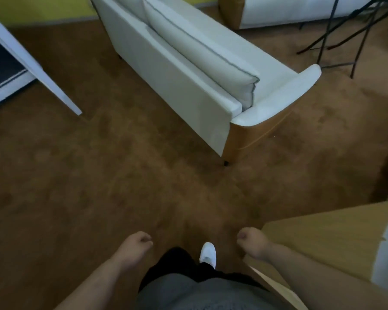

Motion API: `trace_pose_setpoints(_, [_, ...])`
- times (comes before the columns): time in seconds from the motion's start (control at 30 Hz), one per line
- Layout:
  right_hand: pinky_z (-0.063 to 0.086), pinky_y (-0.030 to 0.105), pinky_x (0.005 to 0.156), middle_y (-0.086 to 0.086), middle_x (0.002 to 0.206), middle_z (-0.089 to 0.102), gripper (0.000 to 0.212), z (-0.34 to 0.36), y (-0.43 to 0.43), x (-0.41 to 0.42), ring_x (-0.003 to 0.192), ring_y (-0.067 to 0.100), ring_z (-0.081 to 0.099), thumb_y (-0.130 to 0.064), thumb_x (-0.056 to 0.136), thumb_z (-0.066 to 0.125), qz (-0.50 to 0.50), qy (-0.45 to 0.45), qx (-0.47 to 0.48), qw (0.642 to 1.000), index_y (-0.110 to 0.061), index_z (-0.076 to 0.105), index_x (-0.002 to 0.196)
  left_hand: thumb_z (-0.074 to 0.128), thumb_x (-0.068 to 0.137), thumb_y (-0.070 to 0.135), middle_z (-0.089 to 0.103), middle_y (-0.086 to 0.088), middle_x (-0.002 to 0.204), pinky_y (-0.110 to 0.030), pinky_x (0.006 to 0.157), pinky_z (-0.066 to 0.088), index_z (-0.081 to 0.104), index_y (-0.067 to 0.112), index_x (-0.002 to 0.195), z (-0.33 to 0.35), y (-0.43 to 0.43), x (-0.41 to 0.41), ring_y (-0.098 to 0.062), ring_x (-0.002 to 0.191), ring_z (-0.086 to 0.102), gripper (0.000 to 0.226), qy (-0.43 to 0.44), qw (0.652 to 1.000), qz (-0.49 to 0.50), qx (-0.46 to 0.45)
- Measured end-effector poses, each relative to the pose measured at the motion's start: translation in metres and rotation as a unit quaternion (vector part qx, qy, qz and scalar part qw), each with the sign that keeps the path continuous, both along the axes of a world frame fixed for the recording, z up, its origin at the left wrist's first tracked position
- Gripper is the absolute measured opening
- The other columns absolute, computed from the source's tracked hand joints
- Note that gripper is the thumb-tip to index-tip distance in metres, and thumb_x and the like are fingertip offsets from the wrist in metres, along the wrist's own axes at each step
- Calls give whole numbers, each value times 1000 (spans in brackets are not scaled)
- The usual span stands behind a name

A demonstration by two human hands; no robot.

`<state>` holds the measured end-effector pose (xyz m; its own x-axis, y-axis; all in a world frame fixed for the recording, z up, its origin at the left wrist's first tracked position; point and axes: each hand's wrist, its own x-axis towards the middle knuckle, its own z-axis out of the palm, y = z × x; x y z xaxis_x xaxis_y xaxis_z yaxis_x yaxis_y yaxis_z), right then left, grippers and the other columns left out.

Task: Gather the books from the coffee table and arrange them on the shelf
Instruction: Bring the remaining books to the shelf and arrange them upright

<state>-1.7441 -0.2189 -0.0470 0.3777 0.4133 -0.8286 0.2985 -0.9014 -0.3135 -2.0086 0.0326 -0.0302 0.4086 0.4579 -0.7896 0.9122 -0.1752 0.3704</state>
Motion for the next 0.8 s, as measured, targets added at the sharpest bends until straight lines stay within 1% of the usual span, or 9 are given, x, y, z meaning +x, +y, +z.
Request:
trace_pose_setpoints(0.13, [44, 23, 83, 0, 108, 64, 20, 6, 24, 46, 99, 14, 58, -21, 103, 54, -72, -10, 12, 997, -14, 68, 115, 56, 98, 19, 64, -5, 115, -24, 85, 43, 64, 12, 115, -2, 47, 46, -16, 103, 58, 20, 14, 999, -28, -17])
trace_pose_setpoints(0.23, [43, 21, 78, 0, 108, 65, 8, 9, 31, 75, 98, 14, 60, -23, 103, 54, -134, -21, -3, 991, -24, 62, 104, 59, 95, 21, 65, -2, 111, -22, 85, 43, 65, 20, 103, -6, 85, 83, -14, 103, 59, 9, 36, 997, -53, -35])
trace_pose_setpoints(0.3, [45, 21, 75, -1, 106, 64, 10, 13, 31, 89, 94, 12, 59, -23, 103, 53, -166, -27, -15, 986, -25, 61, 96, 61, 93, 23, 66, 1, 106, -22, 85, 45, 63, 27, 90, -10, 115, 116, -13, 101, 61, 6, 47, 992, -108, -42])
trace_pose_setpoints(0.4, [50, 28, 87, 1, 111, 66, 19, 12, 33, 107, 102, 17, 62, -23, 101, 53, -229, -22, -48, 972, -29, 63, 85, 58, 95, 25, 63, 4, 107, -19, 80, 42, 62, 26, 97, -9, 159, 176, -10, 101, 58, 4, 40, 981, -186, -42])
trace_pose_setpoints(0.47, [50, 29, 91, 3, 121, 67, 15, 16, 41, 119, 109, 20, 62, -24, 101, 54, -262, -15, -54, 963, -25, 69, 101, 57, 96, 28, 61, 4, 113, -20, 82, 41, 61, 24, 106, -7, 185, 219, -10, 103, 56, 11, 39, 973, -225, -31])
trace_pose_setpoints(0.53, [49, 28, 93, 4, 129, 64, 27, 23, 55, 130, 114, 21, 60, -25, 103, 54, -304, -15, -47, 952, -16, 66, 125, 57, 96, 28, 61, 2, 116, -21, 86, 42, 62, 23, 112, -6, 207, 261, -11, 105, 57, 17, 26, 968, -251, -19])
trace_pose_setpoints(0.57, [48, 28, 93, 5, 130, 63, 31, 26, 60, 135, 116, 22, 60, -24, 104, 53, -320, -14, -37, 947, -13, 63, 130, 57, 96, 27, 61, 2, 116, -21, 87, 43, 62, 21, 115, -4, 215, 281, -11, 105, 57, 21, 19, 966, -259, -15])
trace_pose_setpoints(0.63, [48, 28, 95, 5, 132, 64, 34, 31, 69, 146, 118, 22, 60, -24, 103, 54, -342, -18, -22, 939, -13, 62, 134, 57, 96, 26, 62, 2, 114, -22, 86, 44, 63, 21, 118, -2, 223, 321, -12, 105, 58, 23, 0, 960, -278, -1])
trace_pose_setpoints(0.8, [48, 29, 95, 5, 125, 67, 29, 31, 64, 173, 102, 15, 57, -21, 101, 56, -403, -12, -9, 915, -13, 65, 127, 57, 97, 25, 63, 3, 111, -21, 81, 46, 62, 24, 112, -3, 206, 409, -11, 103, 59, 17, -11, 941, -337, -7])
